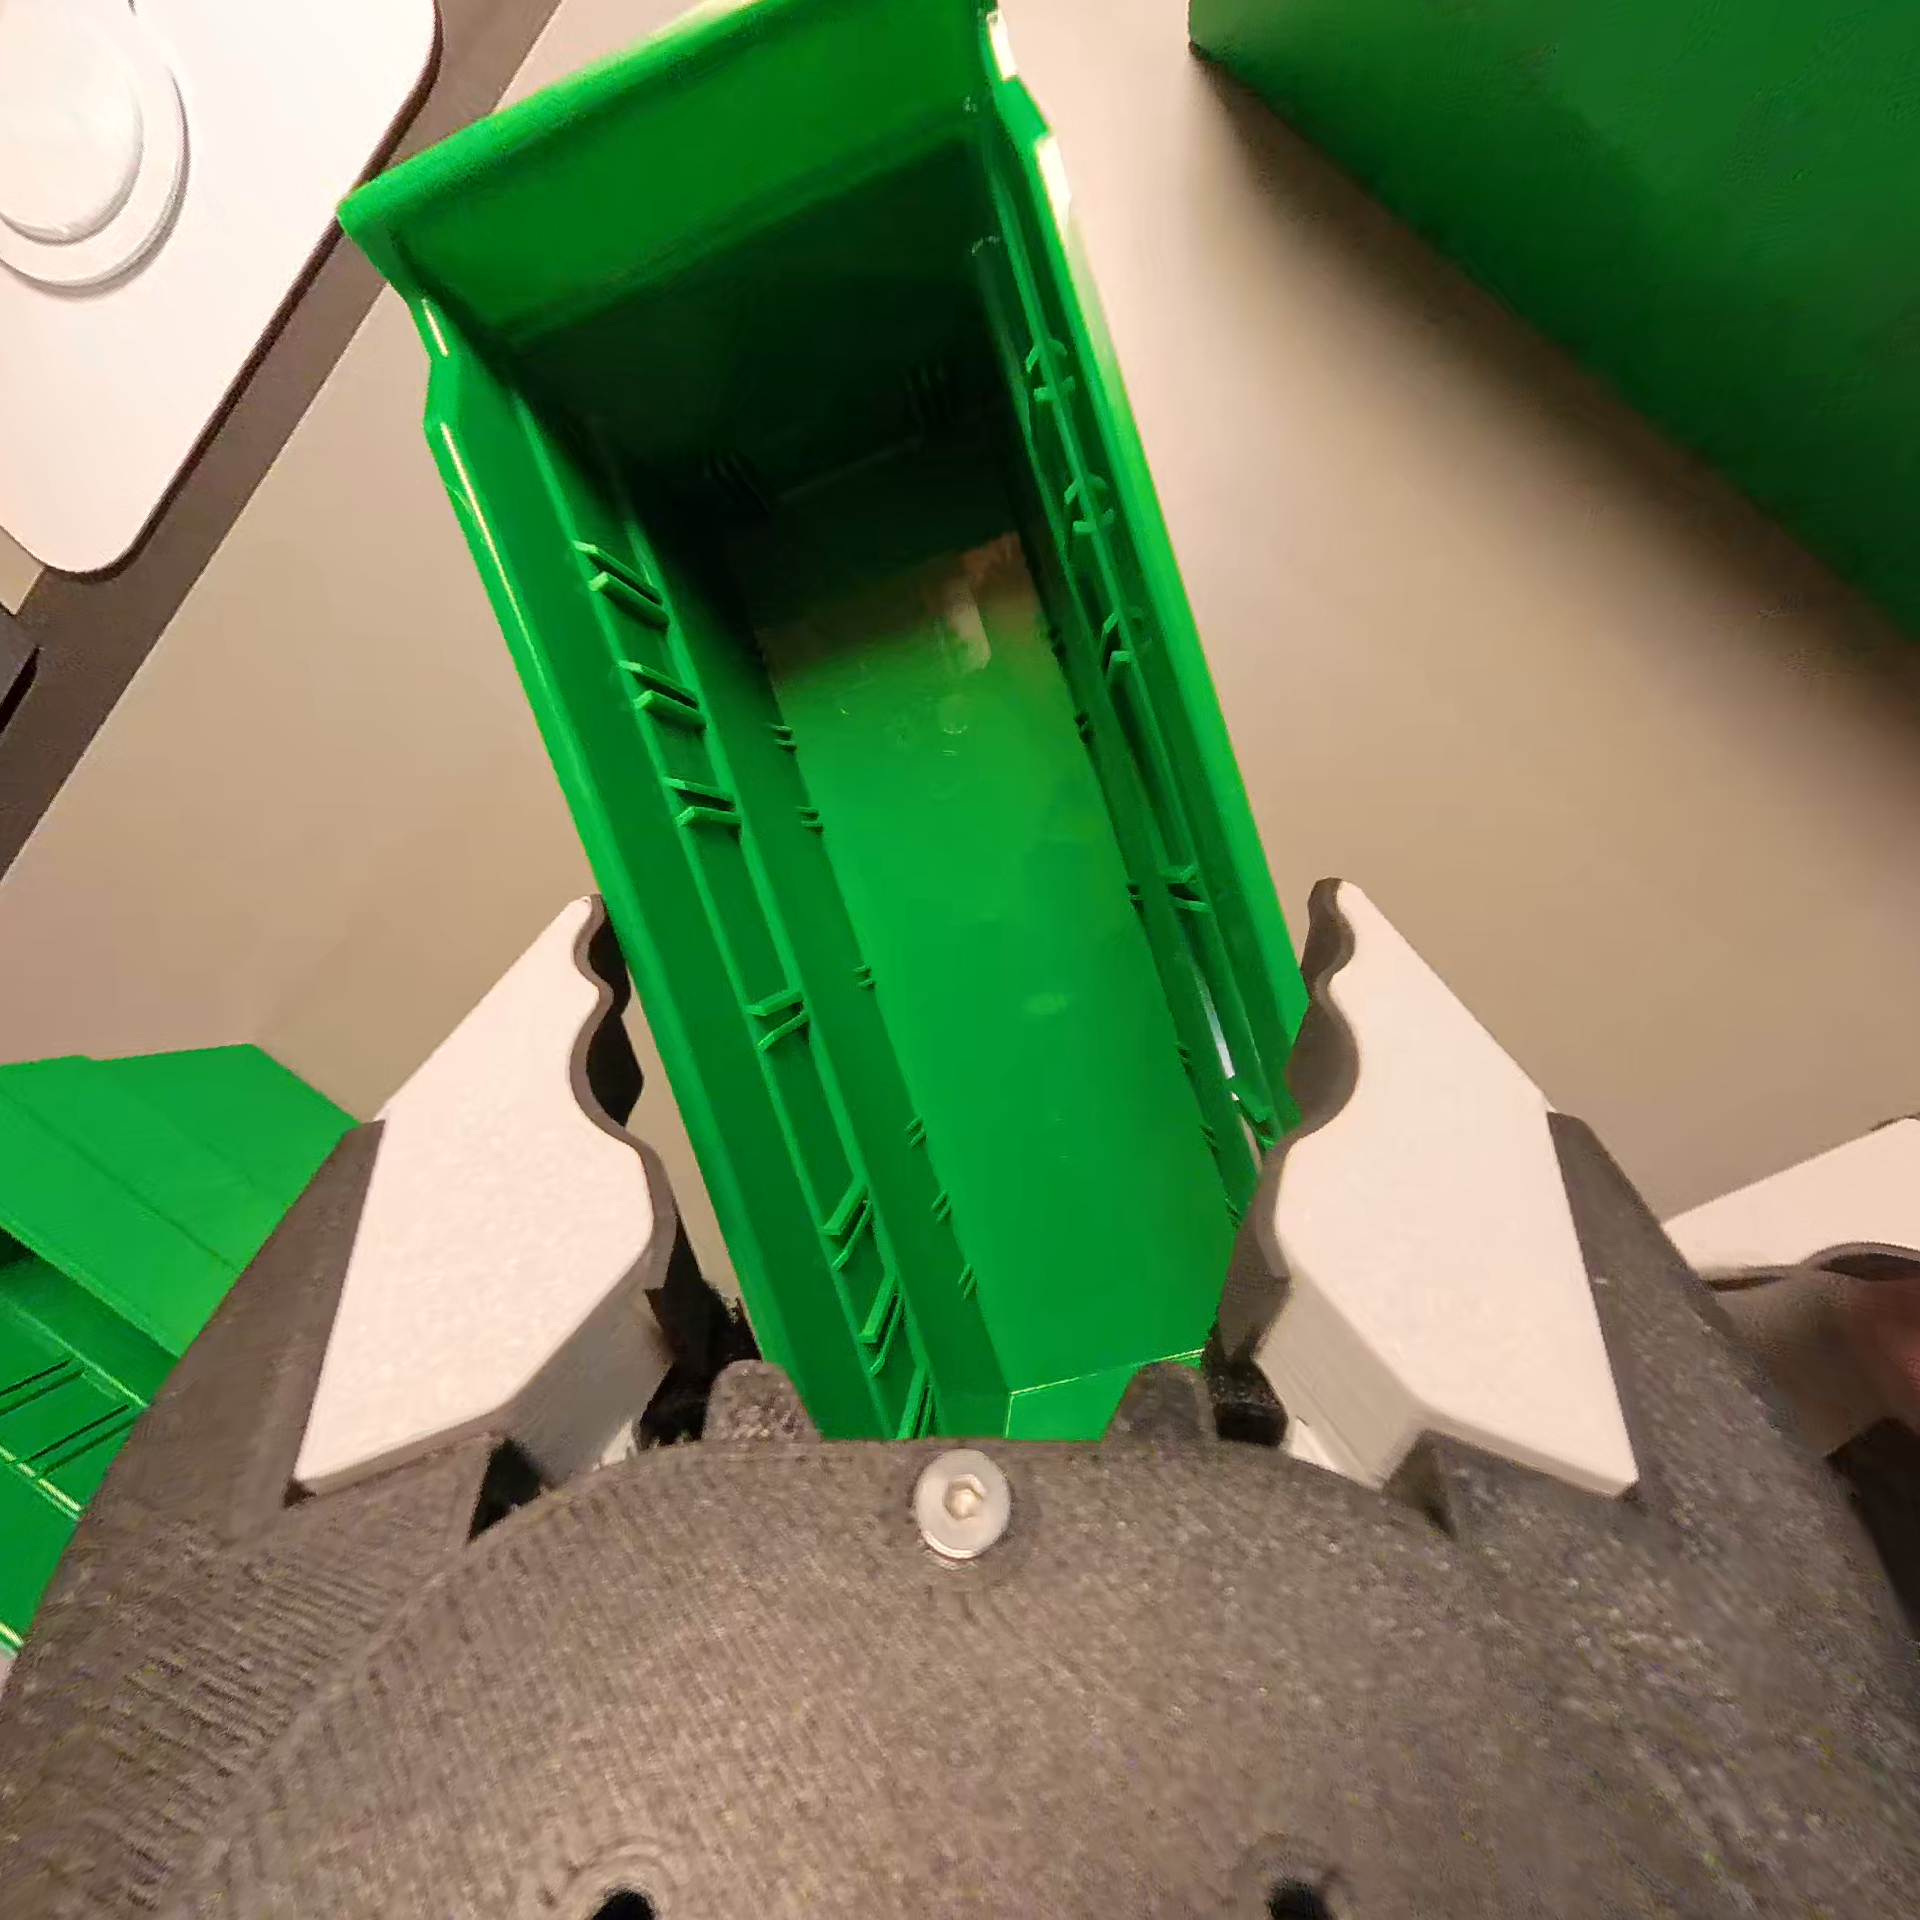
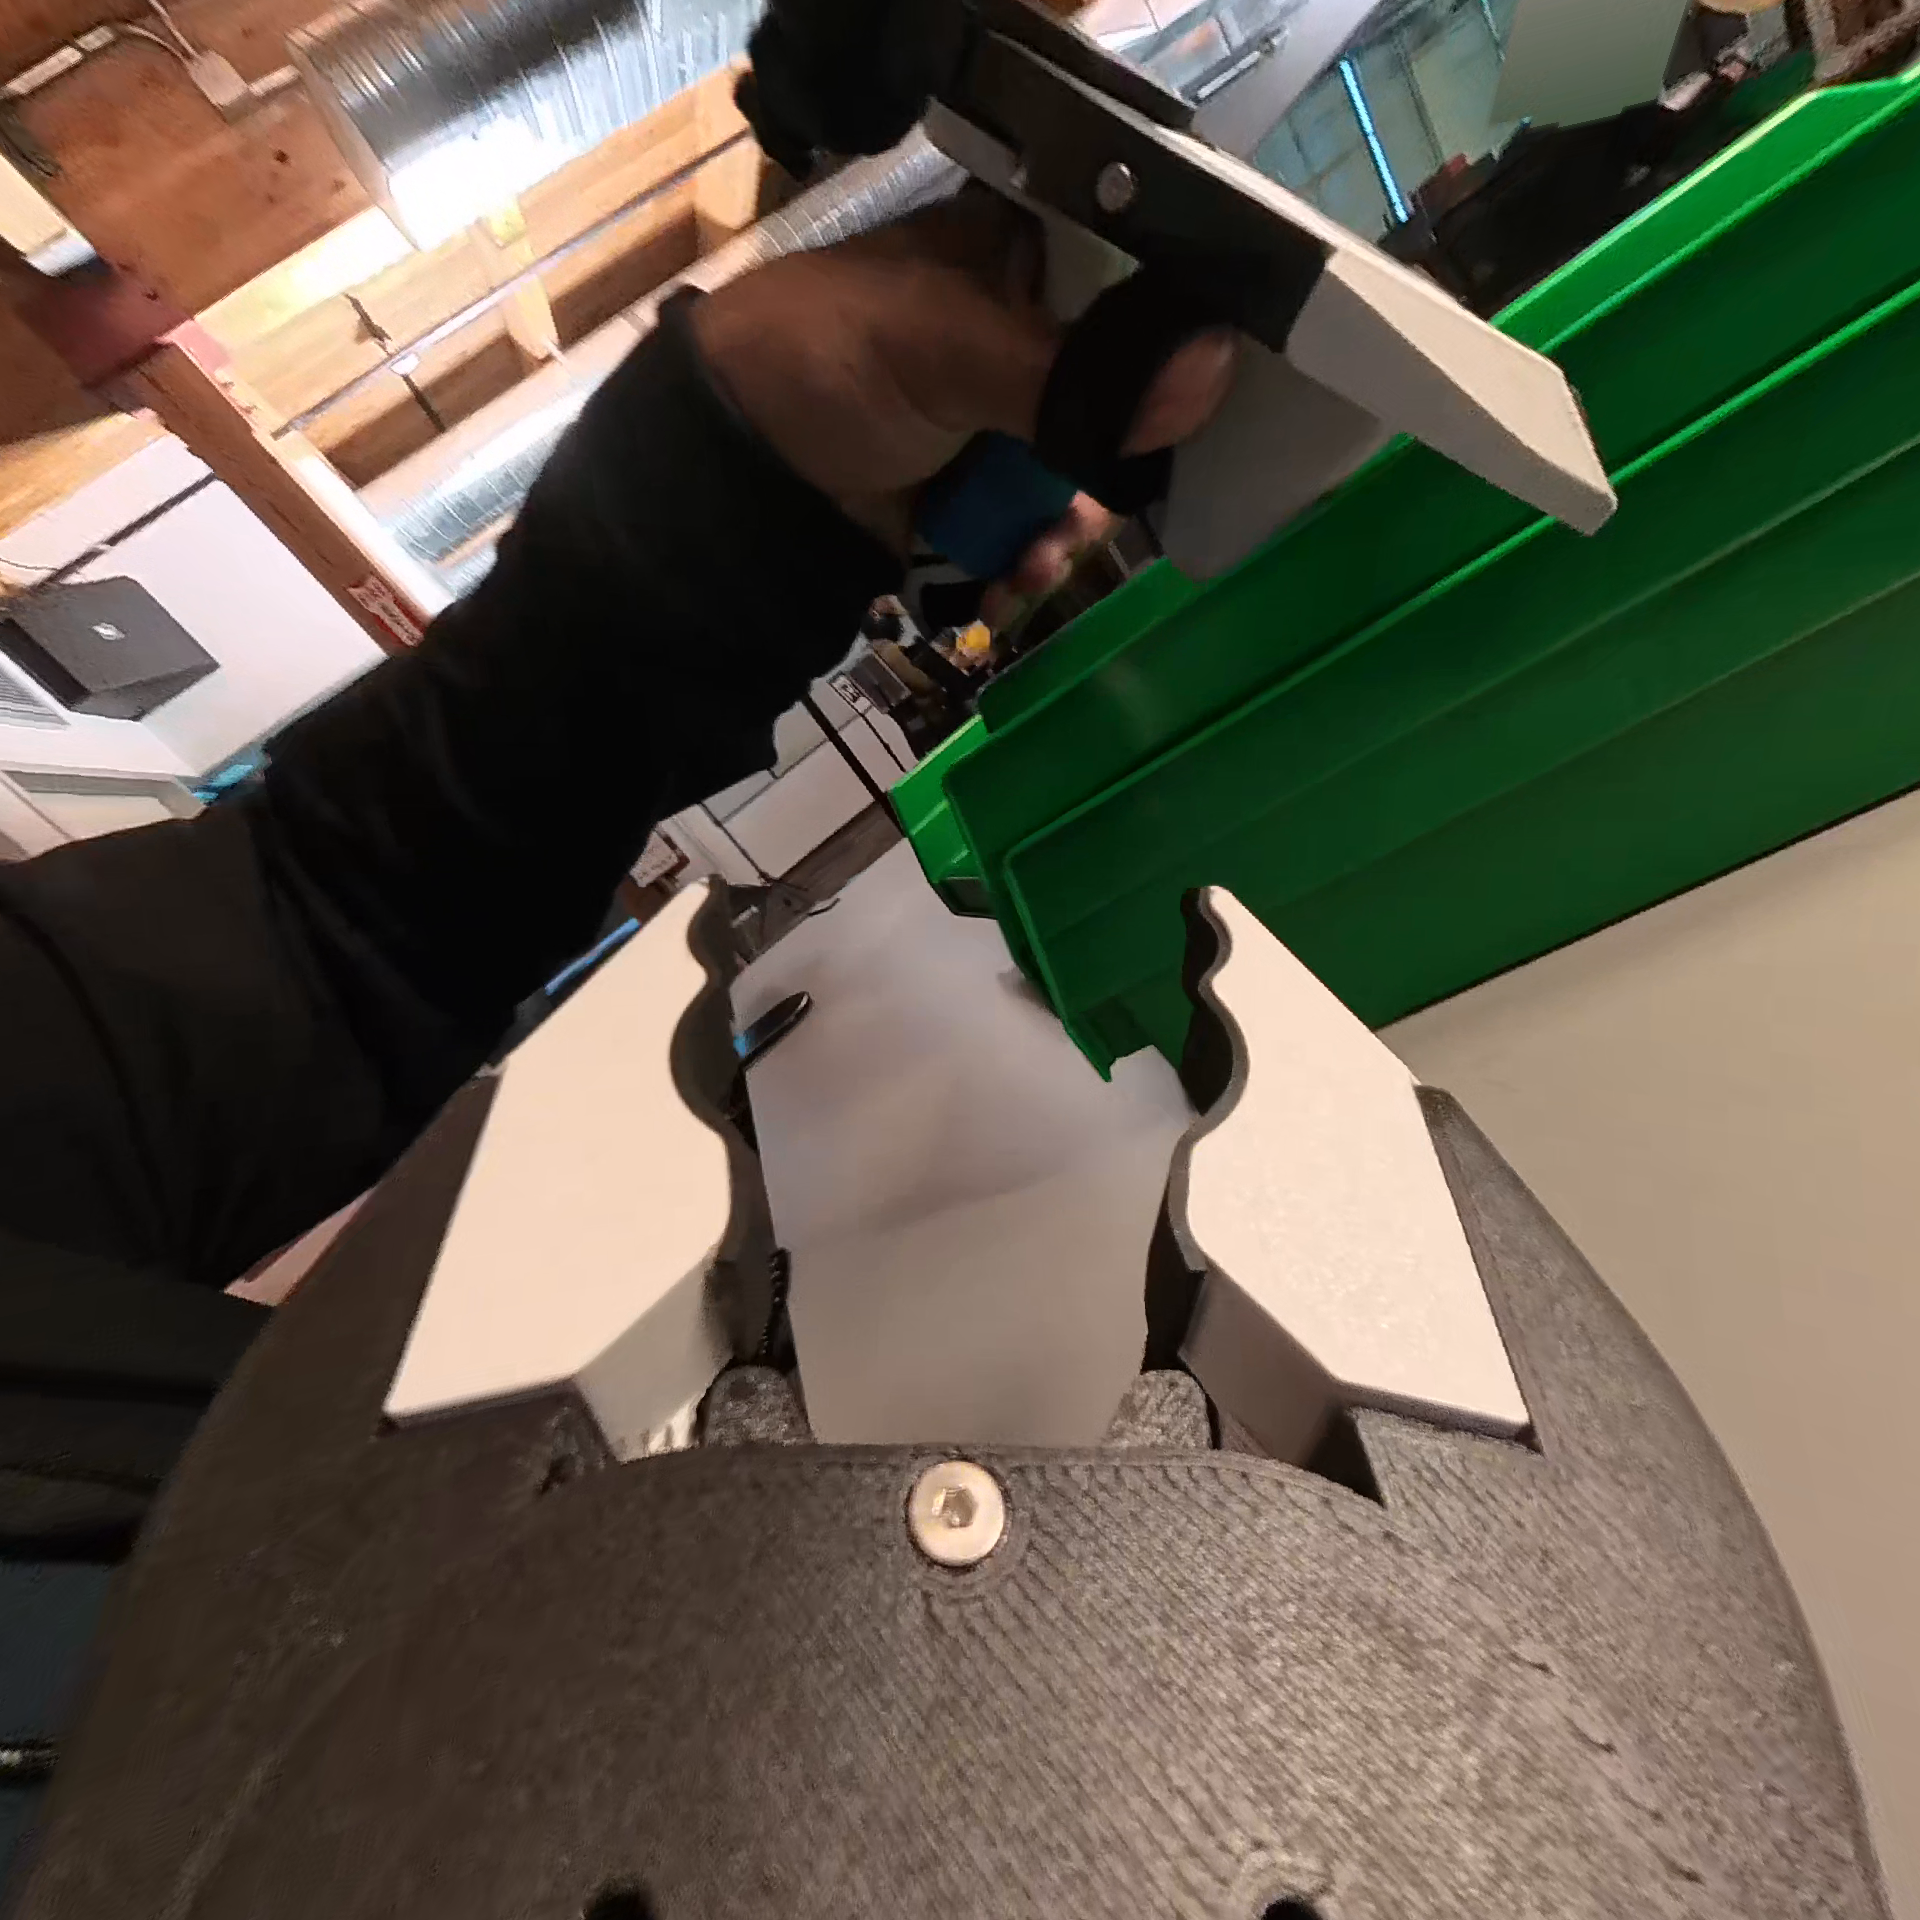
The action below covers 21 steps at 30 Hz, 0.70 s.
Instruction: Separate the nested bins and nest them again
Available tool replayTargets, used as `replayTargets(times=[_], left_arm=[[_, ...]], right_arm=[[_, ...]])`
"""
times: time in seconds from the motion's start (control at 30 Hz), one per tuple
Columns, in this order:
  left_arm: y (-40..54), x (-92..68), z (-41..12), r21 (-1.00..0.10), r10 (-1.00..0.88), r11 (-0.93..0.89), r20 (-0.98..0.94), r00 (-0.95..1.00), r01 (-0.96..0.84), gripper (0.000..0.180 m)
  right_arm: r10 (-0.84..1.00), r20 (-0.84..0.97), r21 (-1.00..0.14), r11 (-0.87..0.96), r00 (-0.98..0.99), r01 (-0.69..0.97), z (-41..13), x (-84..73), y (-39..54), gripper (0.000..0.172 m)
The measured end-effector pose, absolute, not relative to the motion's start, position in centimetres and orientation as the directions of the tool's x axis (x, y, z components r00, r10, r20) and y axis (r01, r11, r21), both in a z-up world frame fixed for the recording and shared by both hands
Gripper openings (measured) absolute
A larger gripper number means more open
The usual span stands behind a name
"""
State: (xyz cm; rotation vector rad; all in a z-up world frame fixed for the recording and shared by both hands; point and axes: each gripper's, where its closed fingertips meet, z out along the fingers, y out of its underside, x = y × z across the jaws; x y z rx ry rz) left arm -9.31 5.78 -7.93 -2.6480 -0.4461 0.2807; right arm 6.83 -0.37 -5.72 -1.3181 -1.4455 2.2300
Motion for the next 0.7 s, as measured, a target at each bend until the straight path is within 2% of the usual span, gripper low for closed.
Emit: replayTargets(times=[0.33, 0.7], left_arm=[[5.7, -9.6, -7.3, -0.472, 0.331, -0.849, -0.128, 0.935, 0.236, 0.105], [4.9, -9.7, -5.9, -0.476, 0.308, -0.858, -0.174, 0.935, 0.194, 0.105]], right_arm=[[0.515, -0.579, -0.788, -0.552, -0.632, 0.272, -4.9, 7.6, 0.0, 0.086], [0.518, -0.575, -0.792, -0.546, -0.634, 0.273, -4.9, 7.7, -0.2, 0.085]])
